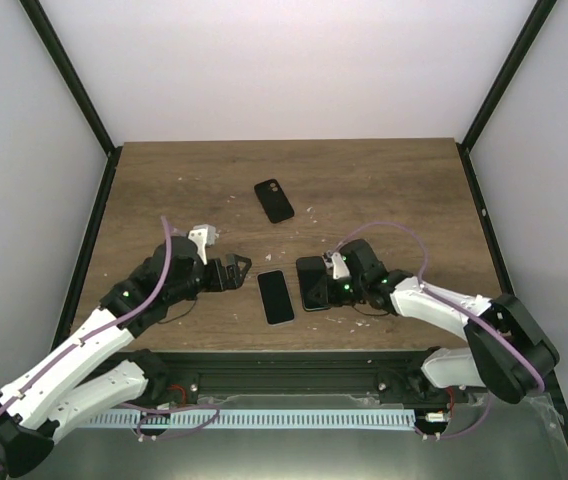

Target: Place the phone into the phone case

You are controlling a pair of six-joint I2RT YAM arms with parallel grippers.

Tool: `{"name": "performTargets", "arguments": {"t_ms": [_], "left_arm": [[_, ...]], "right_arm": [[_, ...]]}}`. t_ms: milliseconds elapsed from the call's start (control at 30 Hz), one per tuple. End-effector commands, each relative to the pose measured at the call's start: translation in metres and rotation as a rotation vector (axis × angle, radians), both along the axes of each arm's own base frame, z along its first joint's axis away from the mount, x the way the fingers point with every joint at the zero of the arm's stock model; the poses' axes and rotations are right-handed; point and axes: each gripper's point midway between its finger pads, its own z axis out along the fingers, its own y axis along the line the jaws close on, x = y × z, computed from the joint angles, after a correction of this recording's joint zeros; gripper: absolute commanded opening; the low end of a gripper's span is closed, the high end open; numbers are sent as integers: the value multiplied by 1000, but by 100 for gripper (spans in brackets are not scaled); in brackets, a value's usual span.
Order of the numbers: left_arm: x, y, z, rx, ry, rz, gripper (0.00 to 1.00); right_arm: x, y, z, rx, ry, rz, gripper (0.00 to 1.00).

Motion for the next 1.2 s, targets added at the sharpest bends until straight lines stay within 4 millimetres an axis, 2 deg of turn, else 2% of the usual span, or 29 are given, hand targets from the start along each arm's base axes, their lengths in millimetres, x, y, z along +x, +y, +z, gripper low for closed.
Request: {"name": "performTargets", "arguments": {"t_ms": [0,100,367,567,733,900,1067,1167], "left_arm": [[1,-3,3,-30,-11,-4,100],[1,-4,2,-27,-10,-6,100],[1,-2,-1,-17,-9,0,100],[2,0,0,-8,-15,7,100],[3,1,0,-4,-21,10,100],[3,2,-4,4,-8,18,100],[5,10,-6,16,2,67,100],[9,19,-13,50,26,119,100]], "right_arm": [[-6,8,-4,-10,9,5,1],[-9,6,-14,-47,25,-2,1],[-14,-9,-60,-161,71,-19,1],[-14,-16,-65,-193,69,-36,1],[-6,-8,-45,-164,36,-29,1],[8,6,-5,-93,-44,-19,3],[28,11,46,-33,-192,-51,30],[42,10,68,-39,-267,-84,48]]}}
